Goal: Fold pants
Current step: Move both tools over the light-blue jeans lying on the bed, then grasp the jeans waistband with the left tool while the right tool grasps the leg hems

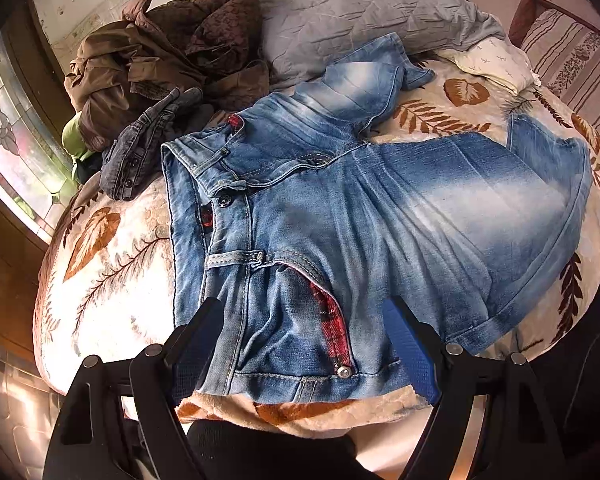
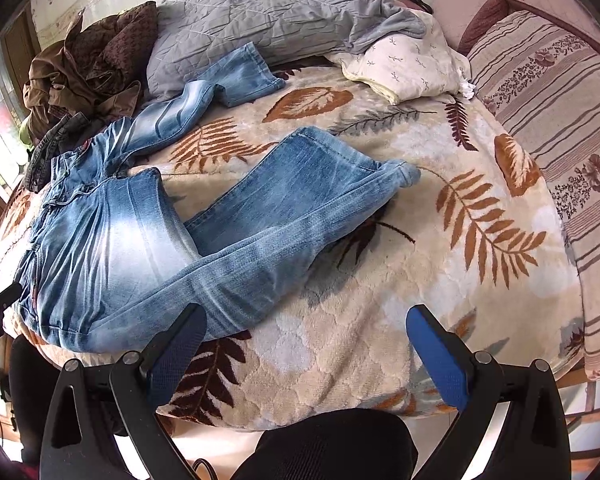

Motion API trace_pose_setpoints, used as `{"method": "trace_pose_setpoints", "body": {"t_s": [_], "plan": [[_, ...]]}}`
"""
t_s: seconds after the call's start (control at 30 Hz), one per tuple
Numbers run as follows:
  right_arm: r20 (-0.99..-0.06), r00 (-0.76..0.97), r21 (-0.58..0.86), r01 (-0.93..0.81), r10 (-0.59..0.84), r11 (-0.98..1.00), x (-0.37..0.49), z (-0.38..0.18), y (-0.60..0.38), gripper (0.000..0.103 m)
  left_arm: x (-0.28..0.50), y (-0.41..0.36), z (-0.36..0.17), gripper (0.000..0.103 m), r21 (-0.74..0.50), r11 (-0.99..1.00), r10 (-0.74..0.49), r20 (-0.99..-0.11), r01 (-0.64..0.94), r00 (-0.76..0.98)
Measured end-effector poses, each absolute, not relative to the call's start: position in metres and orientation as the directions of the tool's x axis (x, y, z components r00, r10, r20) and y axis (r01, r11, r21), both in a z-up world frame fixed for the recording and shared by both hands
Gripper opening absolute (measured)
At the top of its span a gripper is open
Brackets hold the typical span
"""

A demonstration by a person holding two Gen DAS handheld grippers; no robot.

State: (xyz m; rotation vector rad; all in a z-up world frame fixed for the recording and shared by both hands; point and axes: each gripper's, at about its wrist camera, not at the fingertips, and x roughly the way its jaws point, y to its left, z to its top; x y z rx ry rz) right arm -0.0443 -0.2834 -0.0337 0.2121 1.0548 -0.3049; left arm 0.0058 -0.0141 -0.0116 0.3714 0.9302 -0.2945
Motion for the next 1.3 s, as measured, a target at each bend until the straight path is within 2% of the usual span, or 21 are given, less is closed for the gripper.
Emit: {"method": "trace_pose_setpoints", "body": {"t_s": [0.23, 0.7, 0.93, 1.13, 1.3], "plan": [[-0.870, 0.475, 0.060, 0.367, -0.132, 0.928, -0.050, -0.034, -0.291, 0.101, 0.025, -0.020, -0.004, 0.082, 0.127, 0.914, -0.107, -0.840, 0.385, 0.532], [-0.877, 0.463, 0.074, 0.400, -0.132, 0.914, -0.048, -0.038, -0.307, 0.101, 0.039, -0.016, -0.009, 0.082, 0.134, 0.926, -0.075, -0.851, 0.354, 0.520], [-0.882, 0.462, 0.123, 0.421, -0.096, 0.899, -0.020, -0.035, -0.328, 0.101, 0.053, 0.037, -0.006, 0.081, 0.099, 0.975, -0.011, -0.875, 0.201, 0.483], [-0.888, 0.455, 0.183, 0.489, -0.071, 0.853, 0.014, -0.044, -0.352, 0.101, 0.040, 0.085, -0.014, 0.081, -0.025, 0.998, -0.047, -0.919, 0.059, 0.392], [-0.898, 0.423, 0.165, 0.578, -0.121, 0.799, 0.030, -0.053, -0.378, 0.101, 0.043, 0.101, -0.036, 0.081, -0.179, 0.984, -0.166, -0.935, -0.012, 0.314]]}}
